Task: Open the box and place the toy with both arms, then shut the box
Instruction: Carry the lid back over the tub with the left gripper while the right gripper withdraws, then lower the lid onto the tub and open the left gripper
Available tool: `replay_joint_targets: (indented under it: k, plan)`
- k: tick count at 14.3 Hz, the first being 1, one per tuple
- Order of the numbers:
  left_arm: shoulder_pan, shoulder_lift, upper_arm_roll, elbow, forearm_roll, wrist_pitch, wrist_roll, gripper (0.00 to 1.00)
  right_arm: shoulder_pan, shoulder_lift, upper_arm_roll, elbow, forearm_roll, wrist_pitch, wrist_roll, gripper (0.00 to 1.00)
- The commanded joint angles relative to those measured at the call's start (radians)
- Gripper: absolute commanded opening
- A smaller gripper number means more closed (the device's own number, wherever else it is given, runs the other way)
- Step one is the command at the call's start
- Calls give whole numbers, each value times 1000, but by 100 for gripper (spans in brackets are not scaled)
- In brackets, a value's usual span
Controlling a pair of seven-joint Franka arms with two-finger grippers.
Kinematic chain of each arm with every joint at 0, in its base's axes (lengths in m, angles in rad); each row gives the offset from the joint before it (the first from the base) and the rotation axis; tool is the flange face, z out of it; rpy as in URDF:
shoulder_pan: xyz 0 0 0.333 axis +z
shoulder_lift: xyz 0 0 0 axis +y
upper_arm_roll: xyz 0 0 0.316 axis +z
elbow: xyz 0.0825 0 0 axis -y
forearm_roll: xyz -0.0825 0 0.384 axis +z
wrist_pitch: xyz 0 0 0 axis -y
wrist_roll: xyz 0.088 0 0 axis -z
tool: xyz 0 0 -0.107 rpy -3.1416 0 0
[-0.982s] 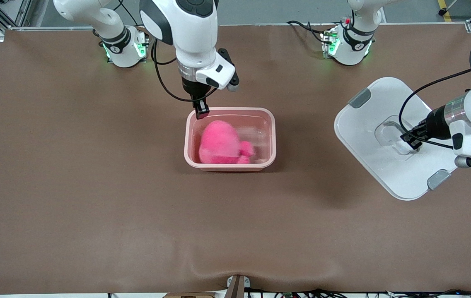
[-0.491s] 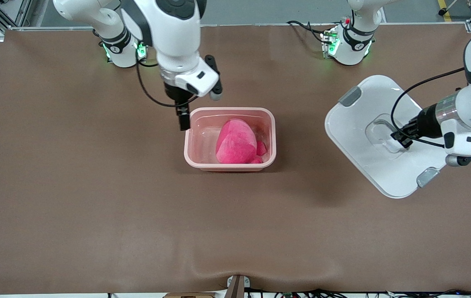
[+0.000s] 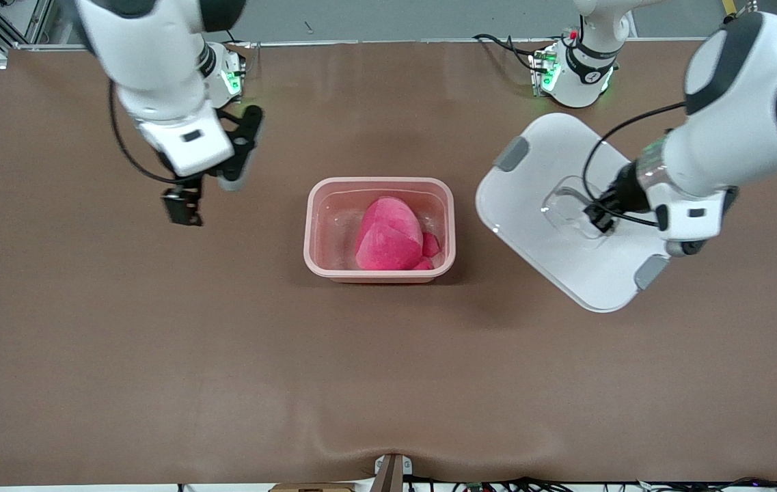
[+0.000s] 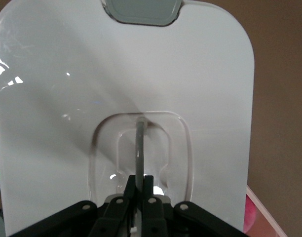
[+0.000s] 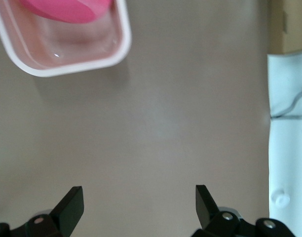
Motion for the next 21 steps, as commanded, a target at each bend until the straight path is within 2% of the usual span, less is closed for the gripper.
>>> replay_joint_targets:
  k: [1, 3, 6, 10, 11, 13, 14, 15, 18, 19, 21]
  plan:
    - [-106, 36, 0, 0, 1, 80, -191, 0, -76, -27, 19, -11, -7, -15, 44, 100]
    - [-177, 67, 2, 0, 11, 149, -315, 0, -139, -36, 19, -11, 26, -41, 92, 100]
    - [-299, 136, 3, 2, 88, 245, -529, 0, -263, -37, 20, -16, 114, -95, 165, 100]
    - [-424, 216, 5, 6, 254, 308, -809, 0, -355, -62, 11, -20, 128, -120, 345, 100]
    - [-448, 222, 6, 5, 275, 331, -873, 0, -392, -62, -9, -20, 179, -121, 354, 100]
    - [-485, 237, 8, 6, 326, 385, -1028, 0, -388, -65, -135, -16, 267, -126, 374, 100]
    - [-504, 248, 8, 6, 359, 403, -1099, 0, -389, -73, -176, -16, 273, -129, 408, 100]
    - [-525, 257, 8, 6, 390, 416, -1162, 0, -406, -82, -177, -14, 275, -130, 464, 100]
    - [-560, 302, 9, 43, 435, 436, -1321, 0, -478, -116, -133, -11, 273, -208, 725, 100]
    - [-571, 317, 9, 58, 458, 437, -1372, 0, -506, -116, -92, -3, 264, -216, 788, 100]
    - [-602, 334, 9, 63, 505, 439, -1414, 0, -625, -114, 37, 3, 241, -203, 810, 100]
